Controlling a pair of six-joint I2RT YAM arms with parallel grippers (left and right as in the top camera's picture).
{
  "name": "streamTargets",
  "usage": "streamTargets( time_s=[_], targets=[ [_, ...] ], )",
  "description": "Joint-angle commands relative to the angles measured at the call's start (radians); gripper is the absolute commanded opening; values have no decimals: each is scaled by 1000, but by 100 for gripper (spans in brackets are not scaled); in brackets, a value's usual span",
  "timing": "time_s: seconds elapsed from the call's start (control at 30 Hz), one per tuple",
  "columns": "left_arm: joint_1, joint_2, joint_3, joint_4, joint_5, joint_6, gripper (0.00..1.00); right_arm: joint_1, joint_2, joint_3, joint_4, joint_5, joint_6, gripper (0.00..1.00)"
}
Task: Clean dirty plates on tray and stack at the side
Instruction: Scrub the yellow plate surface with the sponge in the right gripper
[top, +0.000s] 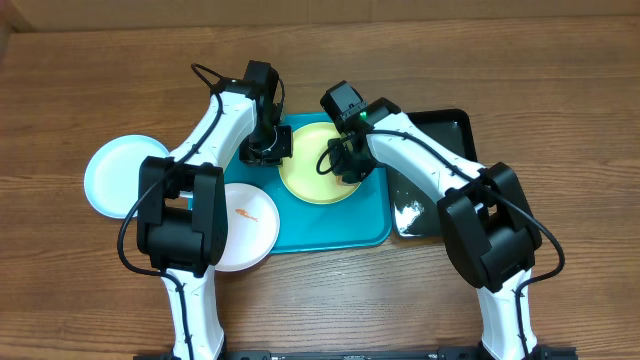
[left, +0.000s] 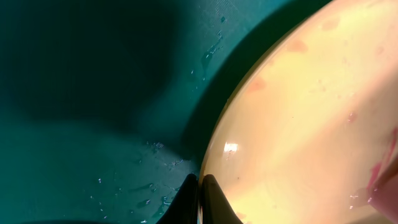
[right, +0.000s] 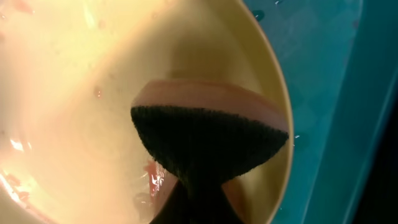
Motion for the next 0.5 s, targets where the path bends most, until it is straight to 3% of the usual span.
streamTargets(
  time_s=[0.0,0.47],
  targets=[
    [0,8,-2,4,-3,1,4,-4,2,-44,30,-11,20,4],
    [0,8,-2,5,-3,1,4,25,2,-91,127,-327,18,4]
  ],
)
